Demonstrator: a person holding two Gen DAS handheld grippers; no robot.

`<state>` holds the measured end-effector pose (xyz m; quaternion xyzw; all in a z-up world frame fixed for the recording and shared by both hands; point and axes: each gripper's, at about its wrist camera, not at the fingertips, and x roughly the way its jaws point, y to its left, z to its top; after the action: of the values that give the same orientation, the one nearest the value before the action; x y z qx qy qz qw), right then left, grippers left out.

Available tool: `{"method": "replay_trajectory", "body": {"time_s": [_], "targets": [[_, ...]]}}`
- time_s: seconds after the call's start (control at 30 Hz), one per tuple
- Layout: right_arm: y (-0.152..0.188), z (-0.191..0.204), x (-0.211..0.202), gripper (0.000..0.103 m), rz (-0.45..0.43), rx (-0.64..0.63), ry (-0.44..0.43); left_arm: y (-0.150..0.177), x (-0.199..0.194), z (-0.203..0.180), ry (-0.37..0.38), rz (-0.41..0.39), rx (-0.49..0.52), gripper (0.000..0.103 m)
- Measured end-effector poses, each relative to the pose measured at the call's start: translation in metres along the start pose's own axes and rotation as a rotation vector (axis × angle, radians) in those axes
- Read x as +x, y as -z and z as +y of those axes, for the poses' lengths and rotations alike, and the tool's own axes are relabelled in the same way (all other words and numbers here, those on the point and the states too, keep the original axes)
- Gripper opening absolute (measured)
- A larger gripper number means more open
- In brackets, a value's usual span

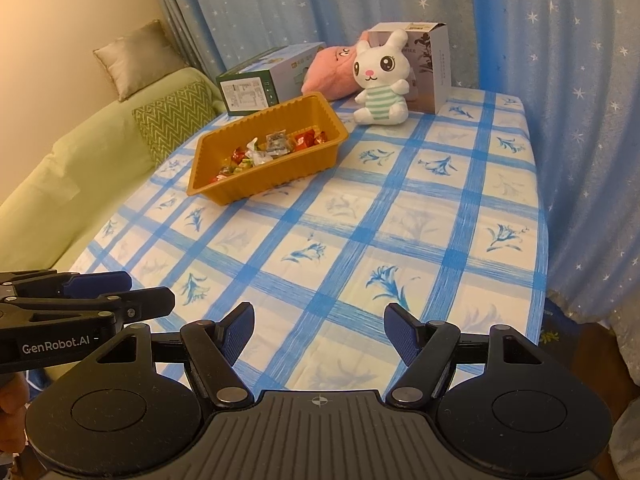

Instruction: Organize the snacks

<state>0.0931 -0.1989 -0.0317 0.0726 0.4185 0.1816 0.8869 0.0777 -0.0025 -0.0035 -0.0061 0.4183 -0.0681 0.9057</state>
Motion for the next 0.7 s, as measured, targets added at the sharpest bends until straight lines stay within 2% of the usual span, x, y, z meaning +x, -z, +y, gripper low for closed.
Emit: {"method": "replay_trajectory", "body": {"time_s": [0.7], "targets": [[-0.0023, 0.0052, 0.0026, 0.072, -0.002, -0.004, -0.004, -0.0038, -0.0006, 0.0031, -0.006, -0.004, -0.004, 0.053]]}}
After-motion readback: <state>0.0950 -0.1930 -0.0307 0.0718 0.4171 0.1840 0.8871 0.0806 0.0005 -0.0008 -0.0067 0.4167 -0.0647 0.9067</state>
